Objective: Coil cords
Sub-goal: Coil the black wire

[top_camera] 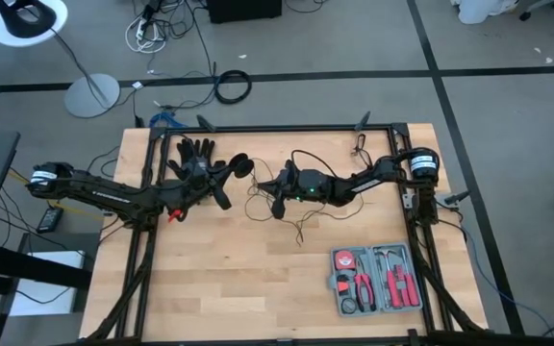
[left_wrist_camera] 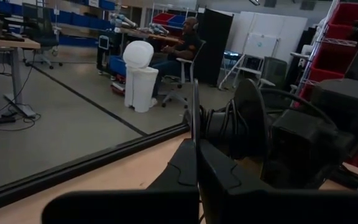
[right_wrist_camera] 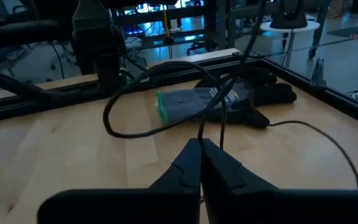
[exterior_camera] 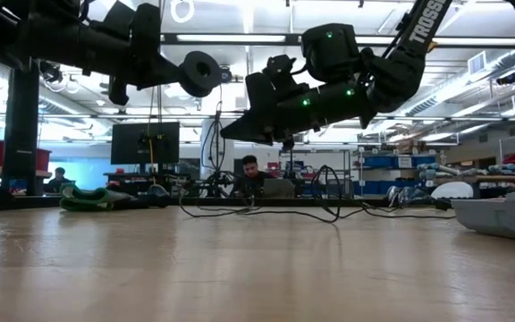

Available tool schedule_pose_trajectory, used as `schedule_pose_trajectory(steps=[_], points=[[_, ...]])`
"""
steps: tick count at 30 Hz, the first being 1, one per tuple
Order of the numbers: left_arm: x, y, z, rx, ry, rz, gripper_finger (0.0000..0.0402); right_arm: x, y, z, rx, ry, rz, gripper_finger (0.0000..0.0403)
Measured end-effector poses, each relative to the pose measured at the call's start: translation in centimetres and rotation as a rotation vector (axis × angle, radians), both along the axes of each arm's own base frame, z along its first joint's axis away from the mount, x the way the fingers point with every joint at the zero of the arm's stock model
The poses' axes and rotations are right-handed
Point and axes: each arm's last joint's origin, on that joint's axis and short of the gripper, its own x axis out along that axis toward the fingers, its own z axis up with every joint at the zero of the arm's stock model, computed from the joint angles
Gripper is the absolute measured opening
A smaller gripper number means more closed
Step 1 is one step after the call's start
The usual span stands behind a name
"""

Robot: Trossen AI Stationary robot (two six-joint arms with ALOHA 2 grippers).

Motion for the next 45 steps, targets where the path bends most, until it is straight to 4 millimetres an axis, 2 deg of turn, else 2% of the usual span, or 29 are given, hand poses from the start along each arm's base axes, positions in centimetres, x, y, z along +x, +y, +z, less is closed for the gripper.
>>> schedule_pose_trajectory(steps=[6,13,18,27,32,38,42,45], points=[[-0.1,0.1,-0.8,0.004,0.086,0.040,0.0000,-0.3,0.0,1.7,-0.011,-0.039,-0.002,0.0001],[-0.1,0.2,-1.0,0.004,0.112,0.071,0.0000,-0.6,1.1,3.5,-0.064,-0.068,0.043,0.0001],[-0.2,0.3,-1.0,0.006,0.113,0.114,0.0000,-0.6,2.5,3.1,-0.084,-0.016,0.113,0.0000],[-0.2,0.3,-0.9,0.006,0.105,0.125,0.0000,-1.4,4.0,0.7,-0.013,0.260,0.117,0.0000],[-0.2,0.3,-0.5,0.022,0.078,0.126,0.0000,-3.6,3.6,1.3,-0.033,0.490,-0.006,0.0000],[-0.2,0.3,-0.2,0.037,0.053,0.127,0.0000,-7.7,3.0,3.9,-0.099,0.709,-0.209,0.0000],[-0.2,0.3,-0.2,0.037,0.055,0.125,0.0000,-10.7,2.9,5.4,-0.089,0.780,-0.278,0.0000],[-0.2,0.2,-0.2,0.037,0.053,0.123,0.0000,-13.3,2.9,5.4,-0.050,0.800,-0.327,0.0000]])
